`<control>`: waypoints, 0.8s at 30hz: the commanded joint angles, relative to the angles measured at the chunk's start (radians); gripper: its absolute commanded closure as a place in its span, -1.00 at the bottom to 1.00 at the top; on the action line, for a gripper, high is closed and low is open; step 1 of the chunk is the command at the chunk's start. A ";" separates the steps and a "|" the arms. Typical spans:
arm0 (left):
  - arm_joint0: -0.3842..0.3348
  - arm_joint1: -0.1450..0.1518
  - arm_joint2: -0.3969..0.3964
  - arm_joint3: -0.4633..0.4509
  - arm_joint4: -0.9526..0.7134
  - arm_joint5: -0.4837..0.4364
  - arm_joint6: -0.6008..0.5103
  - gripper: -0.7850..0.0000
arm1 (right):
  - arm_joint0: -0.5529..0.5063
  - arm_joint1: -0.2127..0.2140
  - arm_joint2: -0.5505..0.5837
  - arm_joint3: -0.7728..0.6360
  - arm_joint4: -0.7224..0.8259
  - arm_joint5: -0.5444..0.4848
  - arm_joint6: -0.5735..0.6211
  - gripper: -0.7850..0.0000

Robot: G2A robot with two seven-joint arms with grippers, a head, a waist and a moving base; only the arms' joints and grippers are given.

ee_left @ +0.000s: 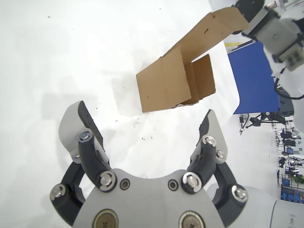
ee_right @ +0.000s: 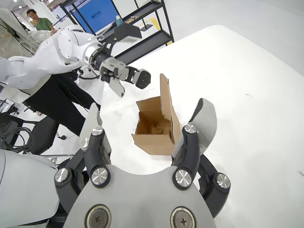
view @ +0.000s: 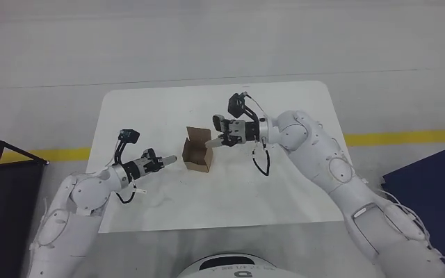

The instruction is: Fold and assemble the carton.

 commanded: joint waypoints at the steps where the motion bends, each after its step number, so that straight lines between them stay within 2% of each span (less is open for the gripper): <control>1: 0.005 0.002 -0.012 0.001 0.009 0.012 -0.002 -1.00 | -0.038 0.011 0.019 -0.018 -0.022 0.035 0.000 -1.00; 7: -0.042 0.002 0.040 -0.006 0.062 0.046 -0.038 -1.00 | -0.084 0.015 0.011 -0.047 -0.148 0.179 -0.019 -1.00; 10: -0.070 -0.002 0.075 -0.002 0.068 0.062 -0.038 -1.00 | -0.095 0.013 0.009 -0.057 -0.172 0.198 -0.059 -0.99; 15: -0.098 -0.005 0.110 0.009 0.081 0.076 -0.036 -1.00 | -0.100 0.008 -0.002 -0.063 -0.249 0.259 -0.107 -0.72; 24: -0.105 -0.005 0.133 0.010 0.082 0.076 -0.034 -1.00 | -0.075 -0.012 -0.042 -0.033 -0.298 0.306 -0.113 -0.68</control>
